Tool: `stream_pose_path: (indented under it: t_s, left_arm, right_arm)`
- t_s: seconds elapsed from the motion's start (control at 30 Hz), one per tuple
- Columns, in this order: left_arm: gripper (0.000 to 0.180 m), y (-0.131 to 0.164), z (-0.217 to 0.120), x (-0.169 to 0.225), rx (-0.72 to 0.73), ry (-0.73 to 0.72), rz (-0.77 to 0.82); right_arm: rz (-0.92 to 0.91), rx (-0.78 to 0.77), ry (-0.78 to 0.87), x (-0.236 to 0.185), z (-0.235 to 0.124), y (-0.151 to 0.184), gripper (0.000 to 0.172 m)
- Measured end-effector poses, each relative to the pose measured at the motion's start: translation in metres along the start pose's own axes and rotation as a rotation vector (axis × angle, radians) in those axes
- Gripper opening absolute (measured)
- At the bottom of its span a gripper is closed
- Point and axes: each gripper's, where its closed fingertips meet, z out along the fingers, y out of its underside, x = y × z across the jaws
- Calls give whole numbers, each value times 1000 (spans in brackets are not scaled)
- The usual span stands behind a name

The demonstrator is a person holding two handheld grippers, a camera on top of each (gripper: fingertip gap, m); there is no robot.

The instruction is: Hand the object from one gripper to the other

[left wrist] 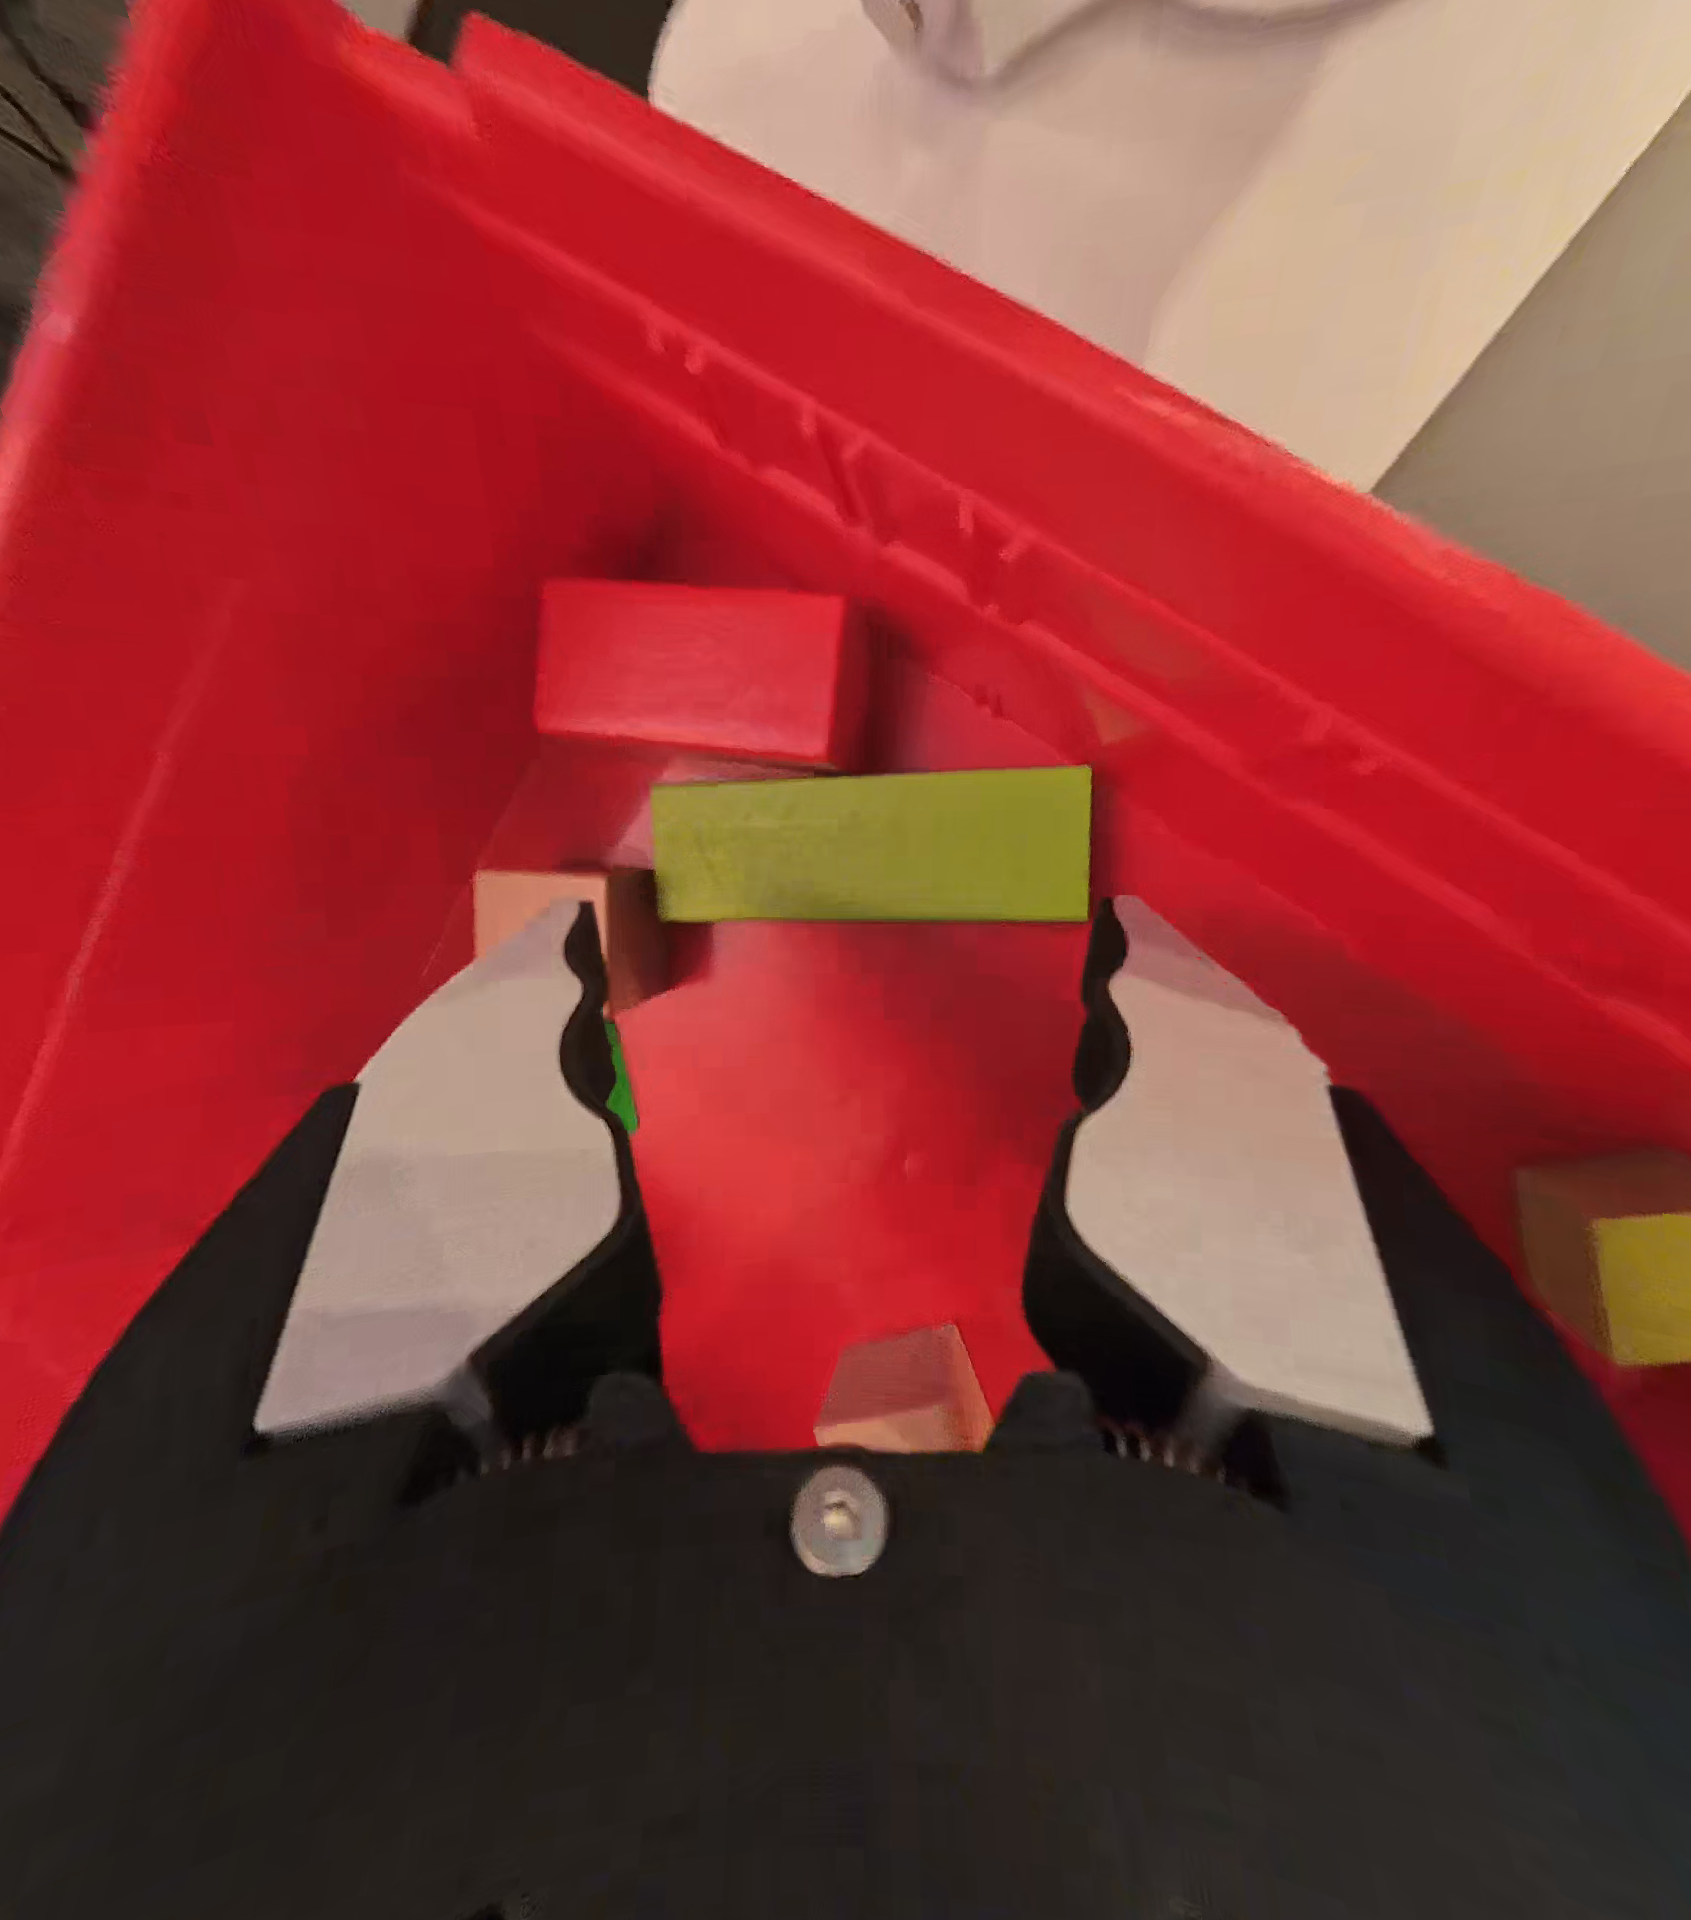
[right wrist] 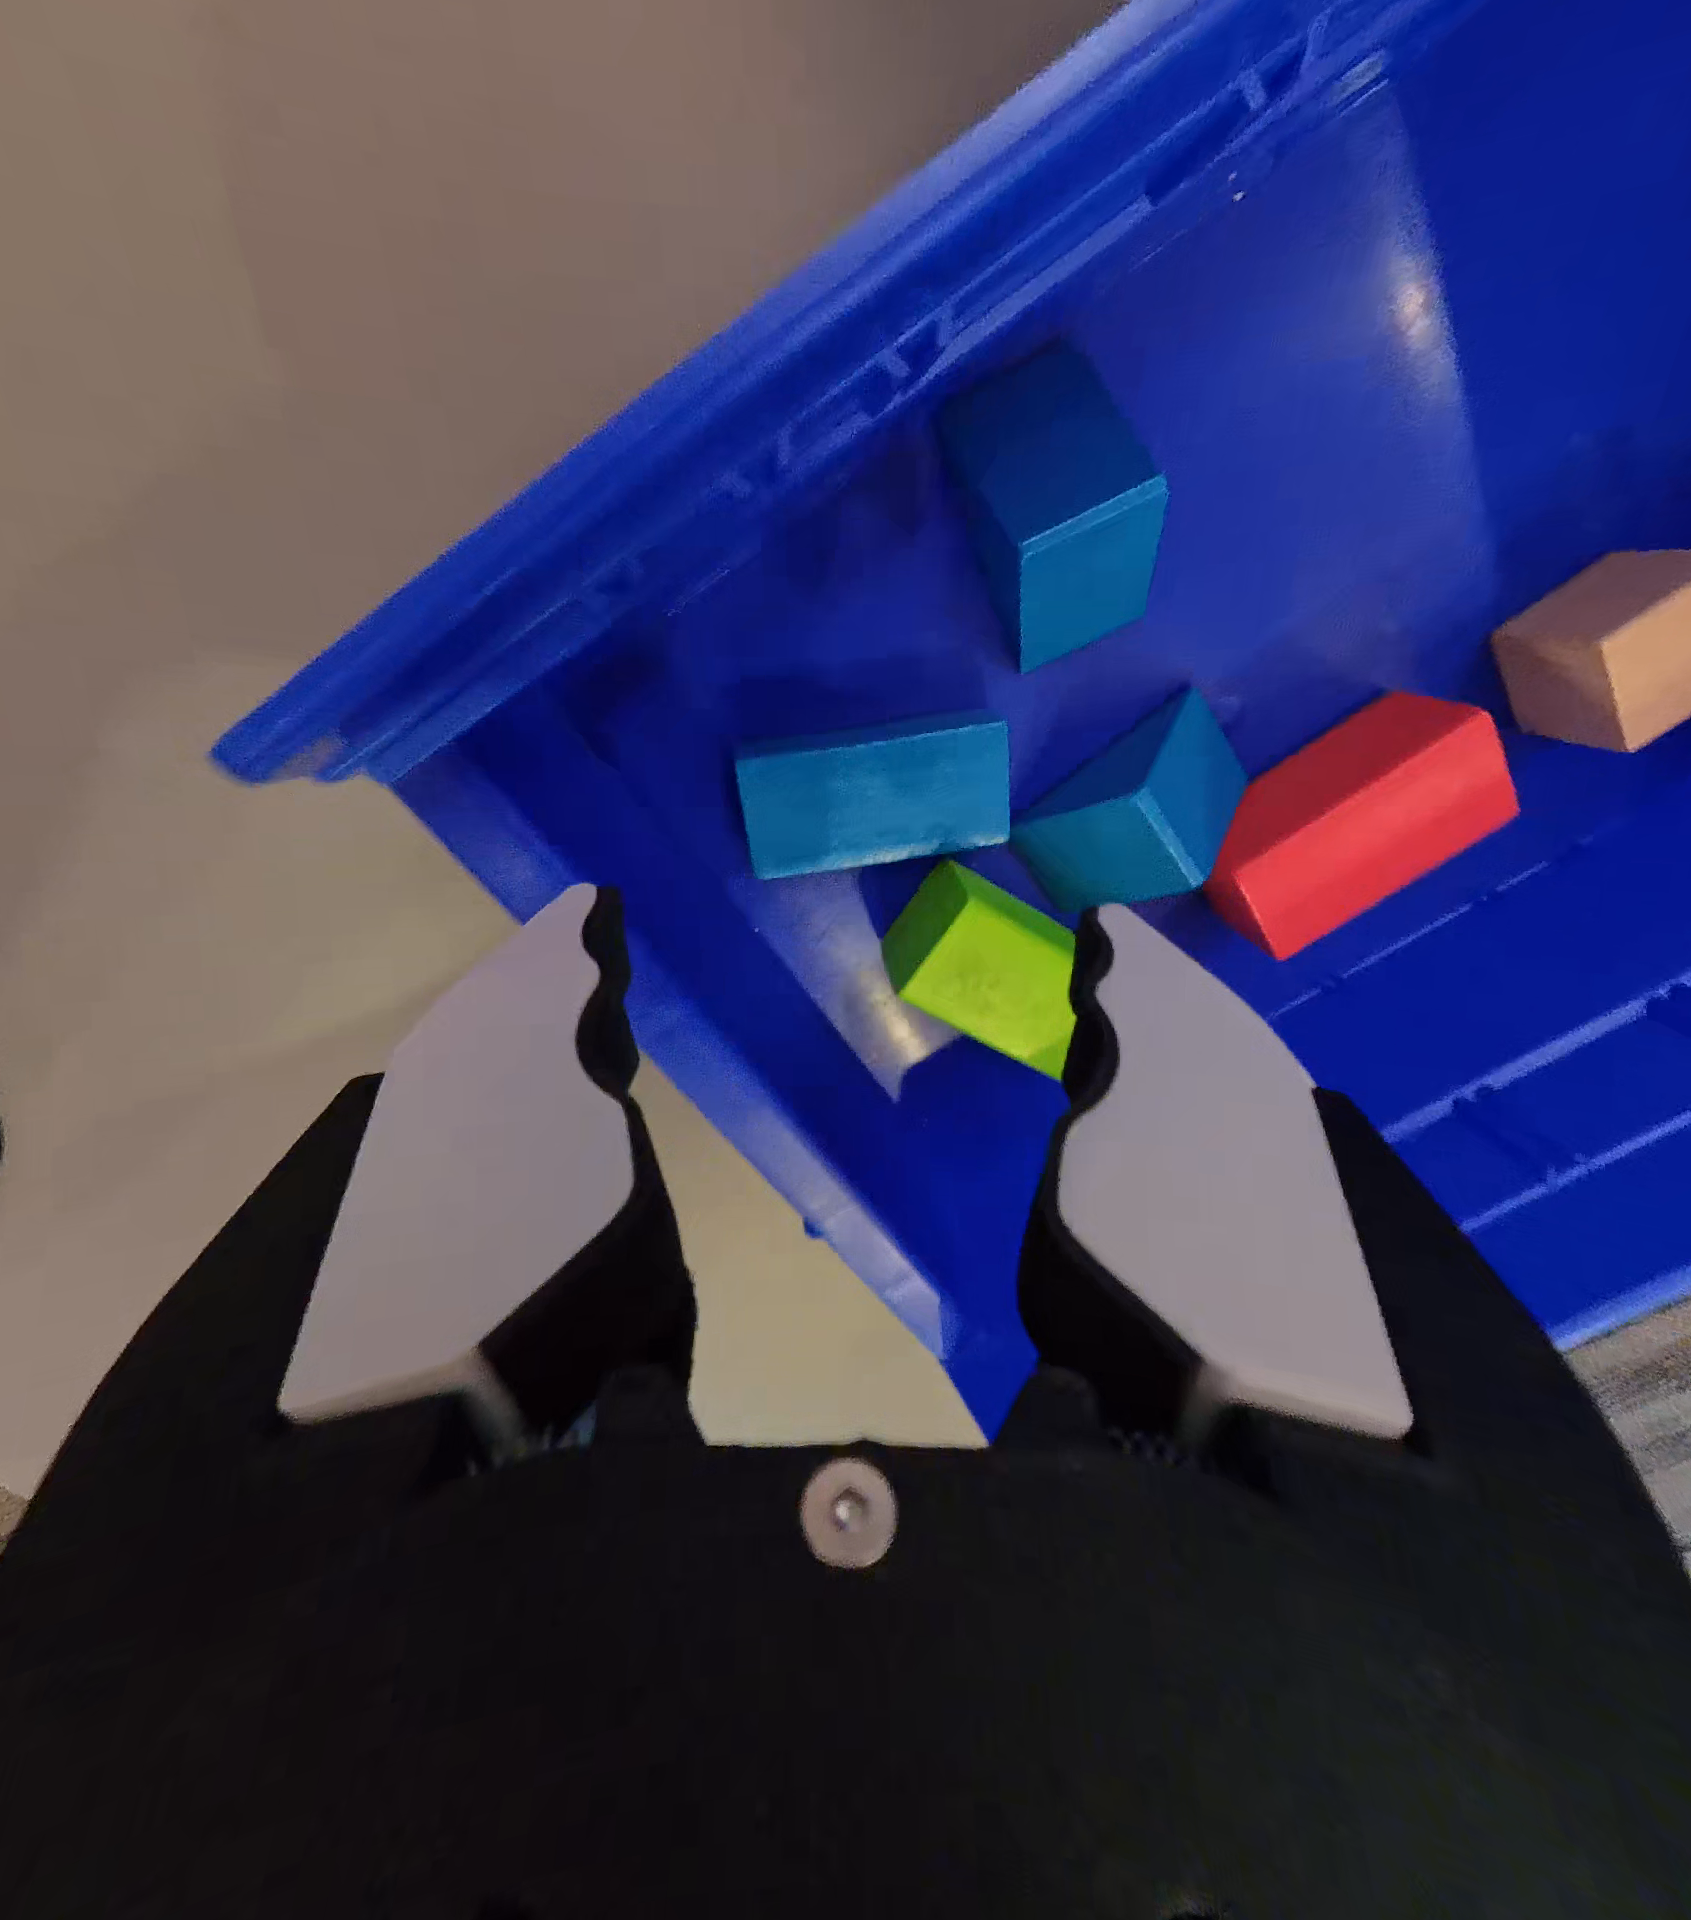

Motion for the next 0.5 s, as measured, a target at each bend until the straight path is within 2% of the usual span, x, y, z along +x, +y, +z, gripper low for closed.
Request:
stream_pose_path:
  t_s: [0.07, 0.13, 0.27, 0.33, 0.43, 0.5]
  left_arm:
    - [91, 3, 13, 0, -52, 19, 30]
    - [92, -4, 19, 0, -23, 66, 8]
    - [103, -3, 21, -2, -46, 110, -1]
    - [110, -1, 17, 9, -64, 197, -17]
    - [105, -4, 7, 26, -50, 255, 37]
    - [108, -1, 13, 25, -68, 247, 29]
  right_arm:
    - [-3, 8, 25, -4, -9, 3, 79]
    - [-8, 16, 34, -10, -15, 5, 79]
    - [-25, 13, 48, -20, -21, 9, 77]
    - [-26, 31, 44, -24, -23, 8, 77]
    - [-30, 46, 48, -28, -24, 8, 77]
    - [-35, 49, 46, -31, -24, 8, 76]
